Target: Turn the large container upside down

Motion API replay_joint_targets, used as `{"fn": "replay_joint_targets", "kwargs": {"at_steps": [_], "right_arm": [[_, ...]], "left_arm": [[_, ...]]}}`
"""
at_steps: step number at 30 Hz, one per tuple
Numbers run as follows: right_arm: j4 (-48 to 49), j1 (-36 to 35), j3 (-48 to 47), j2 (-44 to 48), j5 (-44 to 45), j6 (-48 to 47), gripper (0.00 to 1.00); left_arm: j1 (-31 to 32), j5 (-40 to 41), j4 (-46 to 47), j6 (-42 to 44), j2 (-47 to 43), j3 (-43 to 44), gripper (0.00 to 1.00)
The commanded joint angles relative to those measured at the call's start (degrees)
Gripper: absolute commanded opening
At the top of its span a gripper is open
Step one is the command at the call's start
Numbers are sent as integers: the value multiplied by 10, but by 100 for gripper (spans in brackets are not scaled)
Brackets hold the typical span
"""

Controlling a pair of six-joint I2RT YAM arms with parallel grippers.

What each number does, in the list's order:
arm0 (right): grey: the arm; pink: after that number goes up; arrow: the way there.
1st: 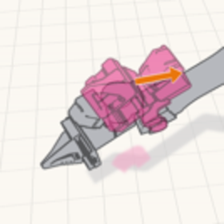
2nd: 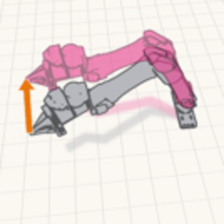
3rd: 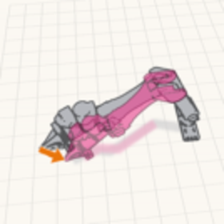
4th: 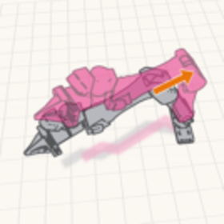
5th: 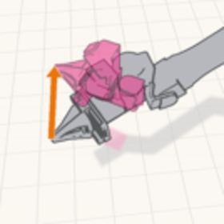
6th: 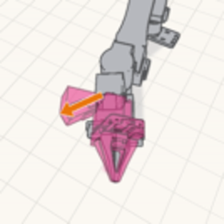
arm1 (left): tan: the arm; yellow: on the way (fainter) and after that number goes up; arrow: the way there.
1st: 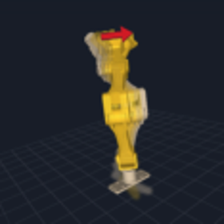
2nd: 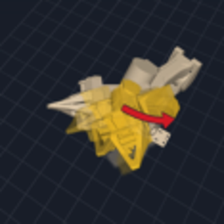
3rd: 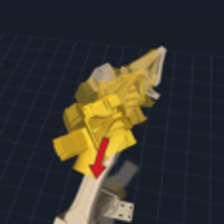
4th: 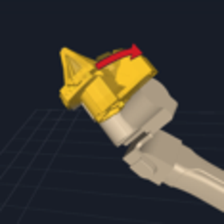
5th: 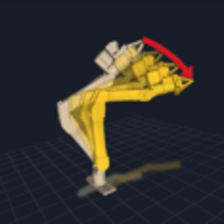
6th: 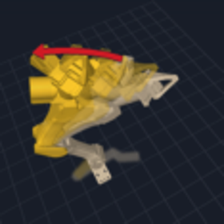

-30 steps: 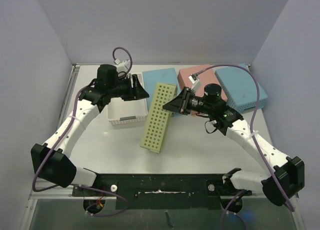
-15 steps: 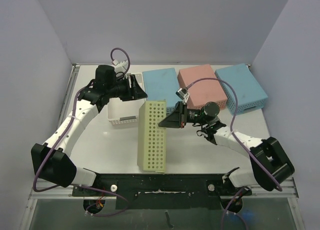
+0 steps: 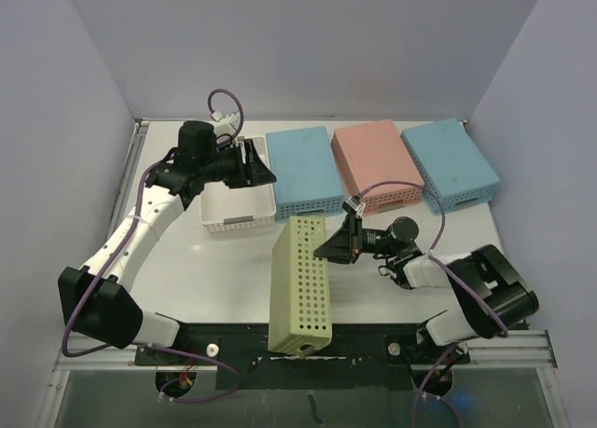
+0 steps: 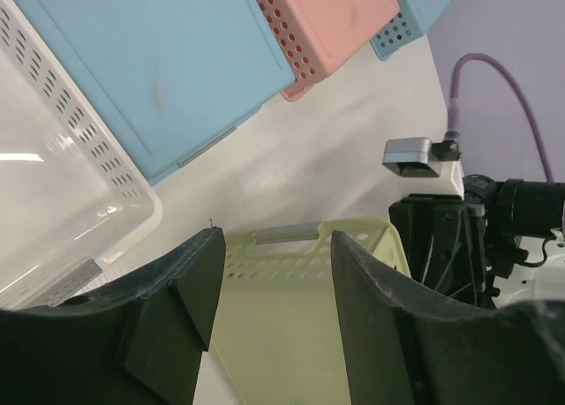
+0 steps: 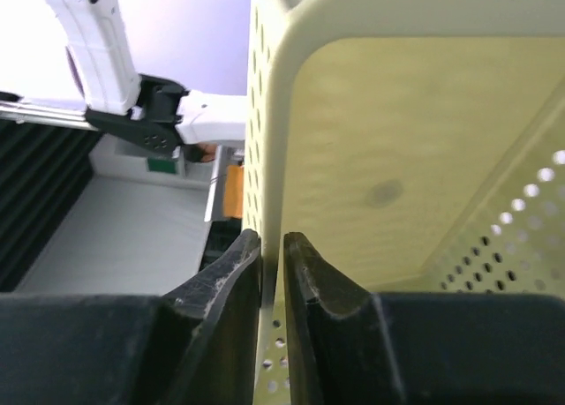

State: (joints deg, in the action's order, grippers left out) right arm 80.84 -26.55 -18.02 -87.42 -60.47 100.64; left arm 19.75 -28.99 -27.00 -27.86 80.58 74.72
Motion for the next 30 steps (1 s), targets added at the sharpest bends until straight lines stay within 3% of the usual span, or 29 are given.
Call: {"fn": "replay_joint_targets", "kwargs": {"at_steps": [1, 3, 4, 10, 21, 30], "right_arm": [[-421, 24, -44, 110, 27, -298, 26], [-801, 19, -157, 152, 157, -521, 42], [-888, 18, -191, 154, 198, -571, 46], [-1108, 55, -272, 120, 359, -674, 61], [-1192, 48, -355, 99, 478, -698, 64], [-1209, -50, -409, 101, 485, -743, 72]], "left_arm": [[-6, -11, 19, 14, -2, 7, 50], [-7, -10, 21, 13, 2, 9, 50], [-7, -11, 25, 12, 4, 8, 50], [-6, -32, 46, 0, 25, 7, 50], [-7, -26, 30, 9, 32, 16, 50], [0, 7, -8, 29, 17, -13, 50]]}}
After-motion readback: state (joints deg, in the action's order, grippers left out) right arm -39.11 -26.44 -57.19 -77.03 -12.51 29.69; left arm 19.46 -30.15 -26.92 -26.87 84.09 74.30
